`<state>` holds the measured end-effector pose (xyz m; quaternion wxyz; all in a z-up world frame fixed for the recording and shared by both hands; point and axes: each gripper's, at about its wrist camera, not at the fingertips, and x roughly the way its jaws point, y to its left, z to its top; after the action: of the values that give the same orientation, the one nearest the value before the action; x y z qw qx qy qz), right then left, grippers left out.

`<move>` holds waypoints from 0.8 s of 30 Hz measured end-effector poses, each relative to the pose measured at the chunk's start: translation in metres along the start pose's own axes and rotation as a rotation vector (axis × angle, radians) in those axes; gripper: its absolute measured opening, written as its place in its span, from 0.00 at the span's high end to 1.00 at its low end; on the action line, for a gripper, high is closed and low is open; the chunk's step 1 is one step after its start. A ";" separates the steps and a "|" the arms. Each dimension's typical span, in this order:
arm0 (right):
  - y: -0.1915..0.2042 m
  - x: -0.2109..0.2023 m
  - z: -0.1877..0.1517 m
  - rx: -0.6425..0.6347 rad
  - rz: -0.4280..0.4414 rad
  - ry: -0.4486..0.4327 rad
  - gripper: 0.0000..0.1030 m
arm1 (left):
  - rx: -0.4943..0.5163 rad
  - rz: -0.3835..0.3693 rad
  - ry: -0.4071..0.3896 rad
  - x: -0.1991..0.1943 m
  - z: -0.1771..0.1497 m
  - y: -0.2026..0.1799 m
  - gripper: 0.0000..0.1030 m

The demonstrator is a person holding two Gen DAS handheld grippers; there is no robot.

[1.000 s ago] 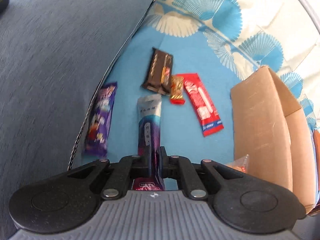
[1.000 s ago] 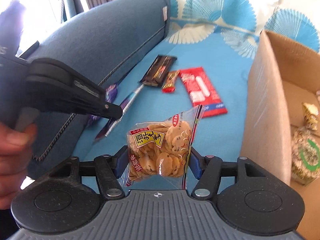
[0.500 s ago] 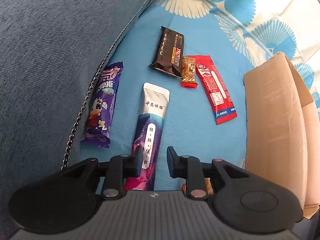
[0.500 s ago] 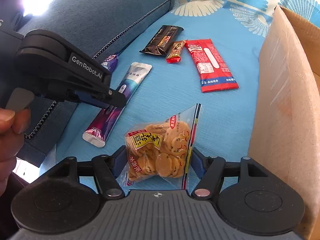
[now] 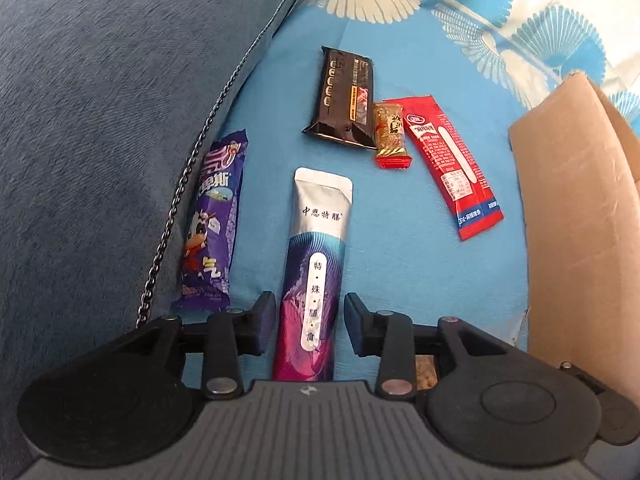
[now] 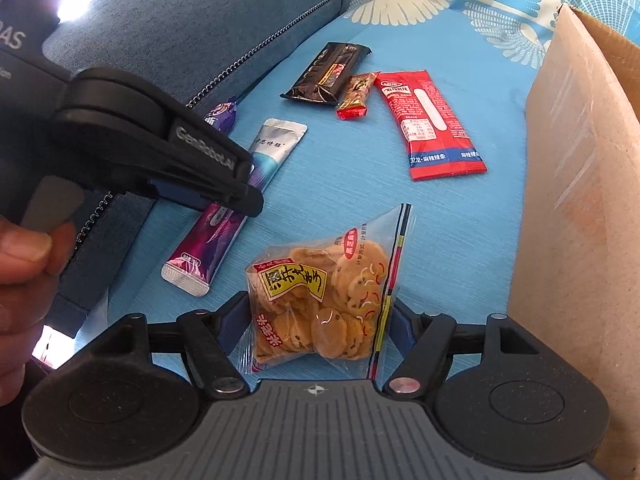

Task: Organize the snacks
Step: 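Grasp the cookie bag with the right tool while the left tool grasps the white-purple tube pack, then carry the cookie bag over the box with the right tool while the left tool carries the tube pack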

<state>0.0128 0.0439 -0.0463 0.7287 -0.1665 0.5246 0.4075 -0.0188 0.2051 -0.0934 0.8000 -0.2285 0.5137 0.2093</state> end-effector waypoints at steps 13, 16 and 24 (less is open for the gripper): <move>0.003 -0.010 -0.002 -0.020 -0.013 -0.056 0.40 | 0.083 0.068 -0.055 -0.006 0.003 -0.008 0.82; -0.002 -0.019 0.001 0.007 -0.013 -0.113 0.40 | 0.058 0.051 -0.099 -0.014 0.005 -0.006 0.83; -0.009 -0.048 0.004 0.051 -0.052 -0.271 0.40 | 0.006 0.001 -0.191 -0.034 0.007 -0.004 0.83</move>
<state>0.0167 0.0202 -0.0029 0.8072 -0.1046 0.4271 0.3938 -0.0247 0.2028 -0.0595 0.8459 -0.2049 0.4359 0.2291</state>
